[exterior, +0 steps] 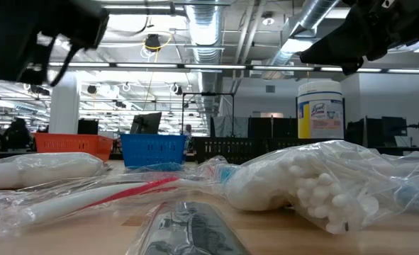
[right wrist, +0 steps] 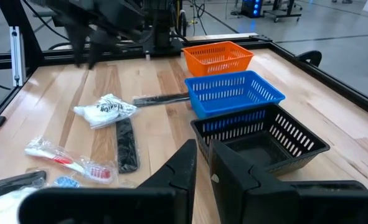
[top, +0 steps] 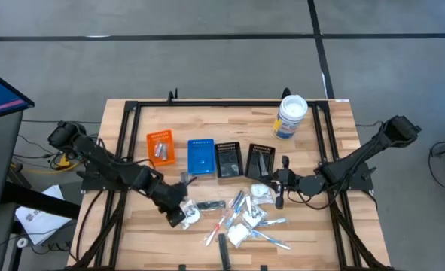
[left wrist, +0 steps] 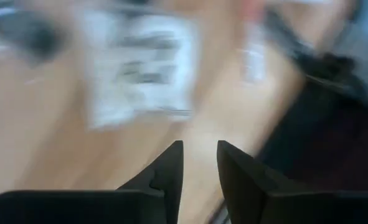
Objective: Pick & Place Travel size toiletries
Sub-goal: Put the pack of cotton buds into the blue bin
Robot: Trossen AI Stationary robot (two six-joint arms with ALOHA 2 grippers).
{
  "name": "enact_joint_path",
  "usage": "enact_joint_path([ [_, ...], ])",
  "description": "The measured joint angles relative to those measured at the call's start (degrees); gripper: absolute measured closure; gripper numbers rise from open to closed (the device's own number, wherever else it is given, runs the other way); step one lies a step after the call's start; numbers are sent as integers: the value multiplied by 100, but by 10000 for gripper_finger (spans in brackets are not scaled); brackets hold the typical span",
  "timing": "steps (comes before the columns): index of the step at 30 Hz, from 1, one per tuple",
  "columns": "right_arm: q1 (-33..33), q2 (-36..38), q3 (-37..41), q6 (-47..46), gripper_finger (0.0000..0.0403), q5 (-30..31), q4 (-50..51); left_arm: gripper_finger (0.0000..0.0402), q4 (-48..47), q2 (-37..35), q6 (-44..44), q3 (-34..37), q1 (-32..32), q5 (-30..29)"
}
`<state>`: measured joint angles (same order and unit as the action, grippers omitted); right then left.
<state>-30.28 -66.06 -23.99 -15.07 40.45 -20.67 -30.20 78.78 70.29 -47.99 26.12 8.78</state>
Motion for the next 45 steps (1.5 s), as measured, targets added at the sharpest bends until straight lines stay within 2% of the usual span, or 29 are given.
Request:
enact_joint_path([
  [3,0,0,0,0,365,0,-2,310,-752,0,285,0,27,-521],
  [5,0,0,0,0,365,0,-10,310,-882,-2,237,50,23,-721],
  [8,0,0,0,2,365,0,-72,310,-677,-2,209,299,-35,-682],
  [13,0,0,0,0,365,0,-94,310,-28,-2,277,923,-21,-255],
  [19,0,0,0,0,365,0,-94,310,522,0,356,1230,-23,-283],
  [22,0,0,0,0,365,0,-92,309,957,-1,215,1217,-28,-505],
  [25,0,0,0,0,365,1,-92,306,922,29,204,1222,-28,-580],
  [31,0,0,0,0,365,0,-90,265,1305,325,182,1222,-17,-576],
  [35,0,0,0,0,365,0,-90,234,1479,768,149,1192,-19,-338],
  [38,0,0,0,2,365,2,-92,227,1458,1017,157,1168,-23,-229],
  [41,2,0,0,0,365,0,-96,254,1430,1053,198,1160,-23,-220],
  [45,2,0,0,2,365,1,-98,355,1420,705,144,1226,-18,-322],
])
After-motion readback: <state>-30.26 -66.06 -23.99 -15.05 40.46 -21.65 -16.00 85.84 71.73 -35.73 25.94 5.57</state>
